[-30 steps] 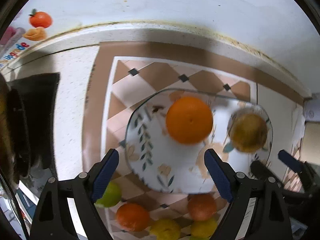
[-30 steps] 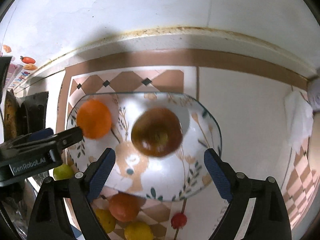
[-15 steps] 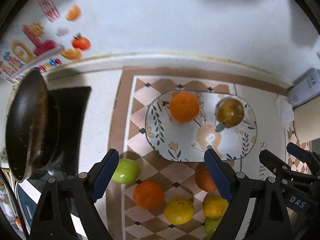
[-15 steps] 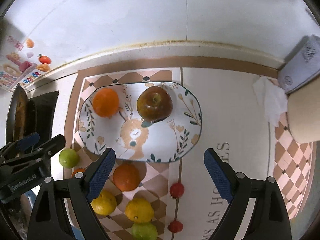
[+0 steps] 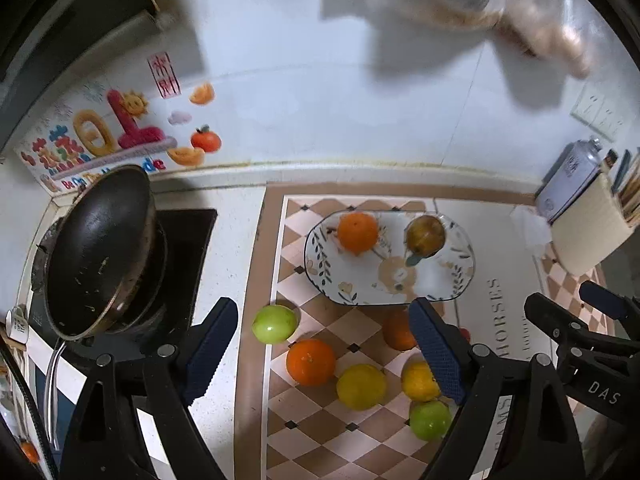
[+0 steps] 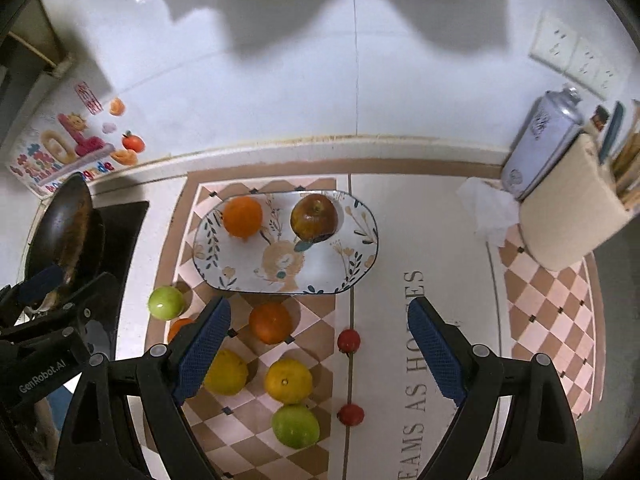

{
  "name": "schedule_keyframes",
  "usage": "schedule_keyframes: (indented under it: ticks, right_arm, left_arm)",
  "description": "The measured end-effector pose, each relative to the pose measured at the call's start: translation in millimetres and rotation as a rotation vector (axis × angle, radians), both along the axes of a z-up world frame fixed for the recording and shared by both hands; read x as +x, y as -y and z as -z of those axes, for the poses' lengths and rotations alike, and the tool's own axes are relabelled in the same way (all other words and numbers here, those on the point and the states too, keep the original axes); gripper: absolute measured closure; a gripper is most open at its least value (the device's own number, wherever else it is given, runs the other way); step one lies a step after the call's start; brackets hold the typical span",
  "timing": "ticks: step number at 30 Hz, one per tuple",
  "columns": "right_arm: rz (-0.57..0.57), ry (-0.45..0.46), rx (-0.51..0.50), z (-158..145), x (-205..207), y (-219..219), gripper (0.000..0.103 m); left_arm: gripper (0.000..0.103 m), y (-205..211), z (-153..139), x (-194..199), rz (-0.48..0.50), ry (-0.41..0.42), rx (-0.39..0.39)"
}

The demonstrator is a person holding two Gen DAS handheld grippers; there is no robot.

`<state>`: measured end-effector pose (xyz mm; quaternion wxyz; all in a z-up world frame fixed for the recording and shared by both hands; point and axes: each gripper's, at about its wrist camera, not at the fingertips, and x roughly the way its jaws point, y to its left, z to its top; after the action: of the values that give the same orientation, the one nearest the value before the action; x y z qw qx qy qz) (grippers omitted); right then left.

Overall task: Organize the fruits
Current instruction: 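Open both tools and lift them away from the plate, then grasp a lemon with the left tool while the right tool grasps a green apple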

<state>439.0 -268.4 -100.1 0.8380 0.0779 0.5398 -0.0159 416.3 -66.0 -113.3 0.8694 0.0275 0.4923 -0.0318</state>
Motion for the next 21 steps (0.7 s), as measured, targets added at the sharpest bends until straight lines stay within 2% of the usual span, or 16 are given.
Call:
schedule_keyframes:
  ticks: [8, 13, 15, 17, 20, 21]
  right_arm:
    - [0.020, 0.091, -0.025, -41.9, -39.5, -2.6, 0.011]
    - [0.035, 0.127, -0.015, -51.2, -52.5, -3.9, 0.011]
    - [0.040, 0.136, -0.004, -46.7, -55.2, -2.1, 0.011]
    - [0.037, 0.106, 0.005, -30.3, -54.9, -0.4, 0.009]
    - [0.038, -0.008, 0.086, 14.4, -51.1, 5.0, 0.009]
    - [0.037, -0.051, 0.114, 31.0, -49.5, 6.0, 0.009]
  left_arm:
    - [0.016, -1.0, -29.4, -36.5, 0.022, 0.080, -0.020]
    - [0.016, -3.7, -23.8, -40.4, 0.013, 0.067, -0.015]
    - [0.016, -7.0, -16.8, -39.7, -0.003, 0.054, -0.015]
    - [0.015, -9.4, -5.5, -36.6, -0.005, 0.022, -0.009]
    - [0.004, -15.8, 15.4, -30.8, -0.023, -0.031, 0.004]
    - [0.004, -17.6, 23.7, -29.1, -0.031, -0.048, 0.018]
